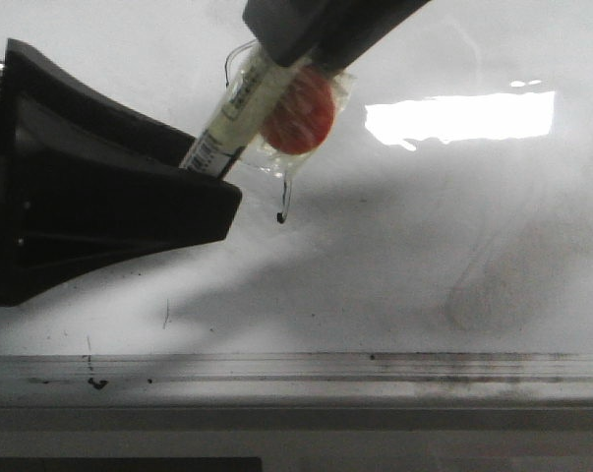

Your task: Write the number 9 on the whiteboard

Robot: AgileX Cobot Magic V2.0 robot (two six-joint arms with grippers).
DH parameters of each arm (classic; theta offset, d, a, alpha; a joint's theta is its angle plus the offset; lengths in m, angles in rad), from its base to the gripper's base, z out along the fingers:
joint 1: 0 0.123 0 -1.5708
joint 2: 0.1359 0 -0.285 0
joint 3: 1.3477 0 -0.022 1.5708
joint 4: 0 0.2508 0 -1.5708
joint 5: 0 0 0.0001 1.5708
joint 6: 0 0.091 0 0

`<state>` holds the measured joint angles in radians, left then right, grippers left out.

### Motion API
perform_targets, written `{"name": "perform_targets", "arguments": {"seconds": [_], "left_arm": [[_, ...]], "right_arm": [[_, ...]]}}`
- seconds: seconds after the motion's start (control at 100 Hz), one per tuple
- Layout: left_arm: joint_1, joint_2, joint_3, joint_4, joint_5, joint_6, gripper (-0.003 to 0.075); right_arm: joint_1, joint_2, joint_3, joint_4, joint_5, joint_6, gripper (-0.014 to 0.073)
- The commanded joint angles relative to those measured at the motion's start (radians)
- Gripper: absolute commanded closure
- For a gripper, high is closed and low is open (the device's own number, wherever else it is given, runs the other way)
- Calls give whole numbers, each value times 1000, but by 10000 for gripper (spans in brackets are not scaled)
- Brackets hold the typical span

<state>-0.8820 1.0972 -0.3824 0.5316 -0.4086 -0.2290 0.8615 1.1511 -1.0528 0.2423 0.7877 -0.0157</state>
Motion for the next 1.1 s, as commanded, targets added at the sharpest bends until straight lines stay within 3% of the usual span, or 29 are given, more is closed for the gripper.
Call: {"name": "perform_targets", "arguments": {"seconds": [0.0,0.09,0.31,0.38,0.51,0.58,0.7,0.84,0.99,1.09], "left_arm": [[-8,-11,-31,-17,-78,-7,614],[-8,-11,-31,-16,-78,-7,740],[-8,-11,-31,-14,-78,-8,741],[-8,-11,-31,-14,-78,-37,741],[-8,-19,-31,-35,-70,-165,741],[-8,-34,-31,-79,-38,-235,741],[-8,-93,-31,-164,88,-276,741],[-8,-166,-31,-424,196,-276,741],[-8,-163,-31,-621,210,-276,741],[-8,-134,-31,-656,203,-276,741]], "right_arm": [[0,-16,-33,14,-41,2,636],[0,-16,-33,14,-39,2,636],[0,-16,-33,12,-41,2,615],[0,-16,-33,5,-43,2,516],[-8,-16,-33,-21,-59,2,205],[-17,-20,-33,-44,-74,16,126],[-31,-29,-33,-68,-69,16,125],[-32,-31,-33,-91,-54,16,125],[-32,-31,-33,-91,-62,16,125],[-32,-31,-33,-91,-62,16,125]]}}
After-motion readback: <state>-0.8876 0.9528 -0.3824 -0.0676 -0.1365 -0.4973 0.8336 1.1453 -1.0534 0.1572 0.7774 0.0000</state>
